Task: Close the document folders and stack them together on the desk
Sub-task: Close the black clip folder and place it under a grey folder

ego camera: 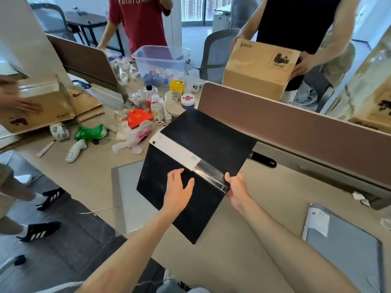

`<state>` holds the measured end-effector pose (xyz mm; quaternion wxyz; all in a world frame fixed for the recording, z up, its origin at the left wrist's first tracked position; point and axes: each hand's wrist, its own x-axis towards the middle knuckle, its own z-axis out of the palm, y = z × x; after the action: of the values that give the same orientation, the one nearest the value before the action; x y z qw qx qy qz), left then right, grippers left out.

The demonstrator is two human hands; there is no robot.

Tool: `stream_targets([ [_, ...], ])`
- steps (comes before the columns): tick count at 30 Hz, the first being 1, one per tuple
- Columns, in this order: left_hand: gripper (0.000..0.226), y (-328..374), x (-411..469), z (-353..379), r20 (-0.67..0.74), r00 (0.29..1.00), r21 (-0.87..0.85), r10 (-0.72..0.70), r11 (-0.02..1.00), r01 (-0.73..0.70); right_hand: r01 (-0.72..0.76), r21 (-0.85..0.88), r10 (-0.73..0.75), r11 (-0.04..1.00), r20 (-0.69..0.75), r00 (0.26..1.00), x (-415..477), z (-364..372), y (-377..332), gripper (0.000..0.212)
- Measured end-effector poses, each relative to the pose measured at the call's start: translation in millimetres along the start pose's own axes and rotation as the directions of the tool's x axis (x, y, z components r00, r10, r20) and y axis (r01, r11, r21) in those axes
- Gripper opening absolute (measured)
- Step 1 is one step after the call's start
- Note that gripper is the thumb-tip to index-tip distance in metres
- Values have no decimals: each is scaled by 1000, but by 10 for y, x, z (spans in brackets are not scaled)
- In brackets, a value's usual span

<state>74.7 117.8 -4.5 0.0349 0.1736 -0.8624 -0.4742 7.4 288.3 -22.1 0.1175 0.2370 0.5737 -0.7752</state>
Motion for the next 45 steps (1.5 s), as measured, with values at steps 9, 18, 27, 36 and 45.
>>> stream_targets([
  [9,100,749,-352,284,13,961,-713,-275,672,201,-11,142,-54,990,448,893,-558,-413,-188,27],
  [18,47,773,-538,525,-150,968,-634,-201,770,62,51,-197,-13,979,188,982,-499,-1061,-147,21],
  [27,42,675,-76,561,87,993,-610,-74,785,112,79,27,-71,997,-207,976,-183,-1629,-332,40],
  [36,46,318,352,677,430,903,-367,30,919,144,2,-372,-86,928,-209,974,-22,-1498,-219,45],
  [45,65,-228,801,1140,699,713,40,-55,998,38,-260,-560,-63,786,-491,869,-30,-1424,-52,28],
])
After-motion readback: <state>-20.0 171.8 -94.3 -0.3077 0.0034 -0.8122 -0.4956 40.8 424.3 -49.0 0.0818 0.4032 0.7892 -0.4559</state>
